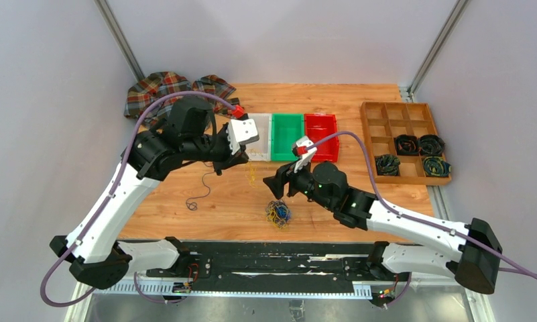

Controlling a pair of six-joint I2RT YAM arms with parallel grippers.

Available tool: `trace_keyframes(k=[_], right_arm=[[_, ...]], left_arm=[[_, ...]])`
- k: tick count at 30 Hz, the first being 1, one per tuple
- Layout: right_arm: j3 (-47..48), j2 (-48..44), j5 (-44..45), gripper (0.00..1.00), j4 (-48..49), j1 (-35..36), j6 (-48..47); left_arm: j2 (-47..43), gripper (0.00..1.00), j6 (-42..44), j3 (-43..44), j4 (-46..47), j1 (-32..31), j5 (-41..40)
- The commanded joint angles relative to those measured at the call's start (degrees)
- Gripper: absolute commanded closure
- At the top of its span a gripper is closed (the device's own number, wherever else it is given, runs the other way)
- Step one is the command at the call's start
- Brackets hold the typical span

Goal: Untangle the cables
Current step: Untie the cable.

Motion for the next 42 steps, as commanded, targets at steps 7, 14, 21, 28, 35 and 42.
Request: trace_keyframes(k=[7, 14, 21, 28, 35, 42], right_arm=[[-3.72, 1.47, -0.46, 0.34, 4.24, -0.18, 1.93], [-4.36, -1.94, 2.72, 0.38, 1.99, -1.02, -0.23], [-0.65, -0.49, -0.87, 0.42, -2.05, -8.50, -0.86], [1.93, 1.43, -0.76, 0.38, -4.79, -17.27, -0.57], [3.87, 6.20, 1.25, 0.35, -8.65, -26.62, -1.11], [6.37, 11.21, 4.87, 0.30, -9.41, -32.28, -1.03]], left_arm=[[-4.37, 1.00, 8.58, -3.21, -4.52, 0.42, -0.55], [-2.67, 1.00, 7.57, -2.51, -4.53, 0.51, -2.57], [-2.55, 1.00, 7.35, -0.48, -4.55, 0.91, -0.54], [-2.01, 1.00, 7.66, 0.94, -5.45, 3.04, -0.47], [-2.03, 1.00, 9.80, 4.32, -8.87, 5.60, 1.34], [-1.70, 1.00, 10.03, 5.62, -9.17, 6.93, 2.26]])
